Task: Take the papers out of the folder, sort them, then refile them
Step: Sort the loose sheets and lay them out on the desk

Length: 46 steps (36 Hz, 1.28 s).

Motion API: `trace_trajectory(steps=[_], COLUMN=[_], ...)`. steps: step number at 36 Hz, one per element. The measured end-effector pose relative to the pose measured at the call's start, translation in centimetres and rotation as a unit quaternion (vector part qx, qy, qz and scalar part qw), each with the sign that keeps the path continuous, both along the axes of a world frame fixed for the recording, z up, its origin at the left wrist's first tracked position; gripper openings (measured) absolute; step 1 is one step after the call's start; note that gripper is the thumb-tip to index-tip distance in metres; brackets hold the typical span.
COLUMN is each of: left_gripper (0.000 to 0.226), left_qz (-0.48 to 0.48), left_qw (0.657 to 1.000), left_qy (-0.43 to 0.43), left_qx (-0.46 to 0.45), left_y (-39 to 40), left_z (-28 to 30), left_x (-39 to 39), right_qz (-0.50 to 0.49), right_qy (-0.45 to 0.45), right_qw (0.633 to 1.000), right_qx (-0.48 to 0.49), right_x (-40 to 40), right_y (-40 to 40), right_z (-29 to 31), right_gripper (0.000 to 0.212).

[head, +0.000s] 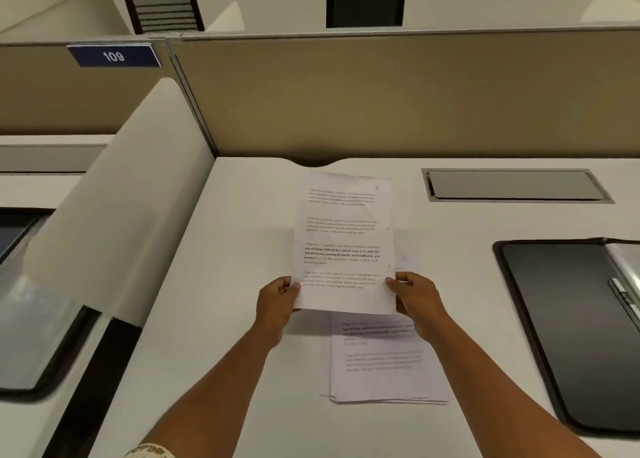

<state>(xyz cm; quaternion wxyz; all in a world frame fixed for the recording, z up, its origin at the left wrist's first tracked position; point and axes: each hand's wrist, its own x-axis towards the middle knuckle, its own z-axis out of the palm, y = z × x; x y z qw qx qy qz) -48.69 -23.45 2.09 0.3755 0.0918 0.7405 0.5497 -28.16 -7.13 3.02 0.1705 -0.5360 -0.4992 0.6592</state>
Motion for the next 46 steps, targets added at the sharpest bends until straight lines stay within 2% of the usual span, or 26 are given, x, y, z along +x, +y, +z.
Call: trace_trajectory(steps=[5,10,15,27,35,40,46], left_gripper=[0.012,0.009,0.017,0.004,0.01,0.021,0.012], left_qz=[0.035,0.071,0.092,0.173,0.239,0.275,0.277], left_qw=[0.999,0.995,0.988,0.984,0.971,0.961,0.961], left_qy=[-0.017,-0.053,-0.105,-0.025,-0.004,0.008,0.011], left_qx=[0.011,0.038,0.061,0.022,0.022,0.012,0.004], left_y=[0.0,-0.2,-0.7,-0.6,0.2,0.8,0.8], left_z=[0.0,0.0,-0.2,-1.6,-2.8,-3.7,-5.2], left_x=[-2.4,-4.7,-7.4,-15.6,-21.3,-24.4,-26.9], right_qz=[0.03,0.009,-0.004,0.029,0.049,0.06,0.062], right_qy=[-0.015,-0.012,-0.003,-0.011,-0.04,-0.053,-0.085], right_qw=[0.999,1.0,1.0,0.999,0.997,0.995,0.993], right_qx=[-0.003,0.01,0.003,0.02,0.04,0.051,0.052], right_x=[-1.9,-5.0,-8.8,-20.1,-27.1,-30.6,-34.0], right_y=[-0.6,-0.9,-1.1,-0.8,-0.7,-0.5,-0.6], right_z=[0.3,-0.4,-1.5,-2.7,-3.1,-3.8,-4.6], right_gripper=[0.007,0.009,0.01,0.011,0.014,0.014,0.019])
